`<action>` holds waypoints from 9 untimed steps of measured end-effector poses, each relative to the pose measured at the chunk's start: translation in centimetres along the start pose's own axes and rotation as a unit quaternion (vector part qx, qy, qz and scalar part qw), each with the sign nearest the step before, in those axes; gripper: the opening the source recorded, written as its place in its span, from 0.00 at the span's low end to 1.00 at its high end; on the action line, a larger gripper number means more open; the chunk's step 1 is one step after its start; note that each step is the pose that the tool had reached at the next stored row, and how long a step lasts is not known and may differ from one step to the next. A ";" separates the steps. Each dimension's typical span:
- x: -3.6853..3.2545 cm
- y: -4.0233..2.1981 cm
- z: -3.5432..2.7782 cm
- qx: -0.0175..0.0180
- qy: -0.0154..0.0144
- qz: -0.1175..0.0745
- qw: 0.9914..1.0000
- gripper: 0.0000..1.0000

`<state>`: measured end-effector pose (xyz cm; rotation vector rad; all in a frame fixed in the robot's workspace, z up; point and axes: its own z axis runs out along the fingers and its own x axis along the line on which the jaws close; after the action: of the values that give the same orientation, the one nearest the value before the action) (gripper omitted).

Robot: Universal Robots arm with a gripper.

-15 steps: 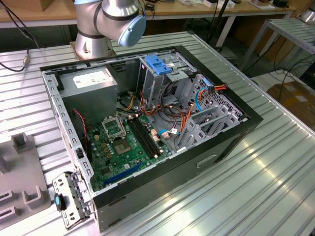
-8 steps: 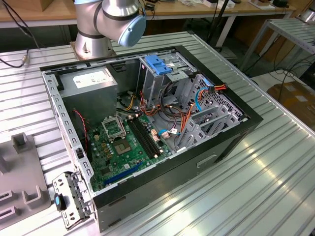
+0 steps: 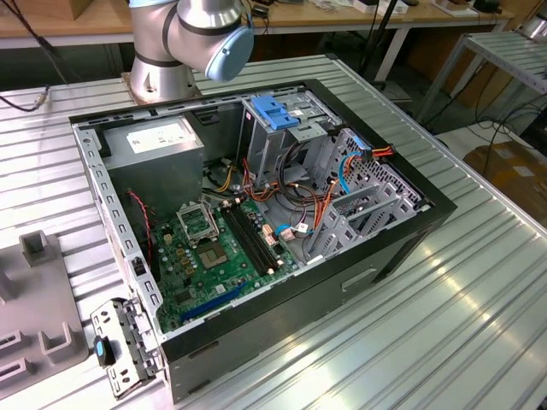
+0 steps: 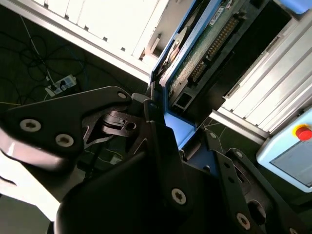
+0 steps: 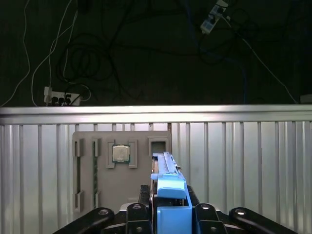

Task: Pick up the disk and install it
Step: 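Pick up the disk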

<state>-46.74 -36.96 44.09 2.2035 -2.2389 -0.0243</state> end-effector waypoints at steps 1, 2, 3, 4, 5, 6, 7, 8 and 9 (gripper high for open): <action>0.00 0.00 -0.37 0.000 0.000 0.000 1.000 0.37; -0.01 0.01 -0.60 0.000 0.000 0.000 1.000 0.37; -0.01 0.01 -0.89 0.000 0.000 0.000 1.000 0.37; -0.01 0.01 -1.17 0.000 0.000 0.000 1.000 0.37; -0.02 0.01 -1.46 0.000 0.000 0.000 1.000 0.37; -0.02 0.02 -1.94 0.000 0.000 0.000 1.000 0.37; -0.02 0.02 -2.20 0.000 0.000 0.000 1.000 0.37; -0.03 0.03 -2.45 0.000 0.000 0.000 1.000 0.37; -0.03 0.03 -2.72 0.000 0.000 0.000 1.000 0.37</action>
<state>-46.74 -36.96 46.81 2.2035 -2.2388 -0.0243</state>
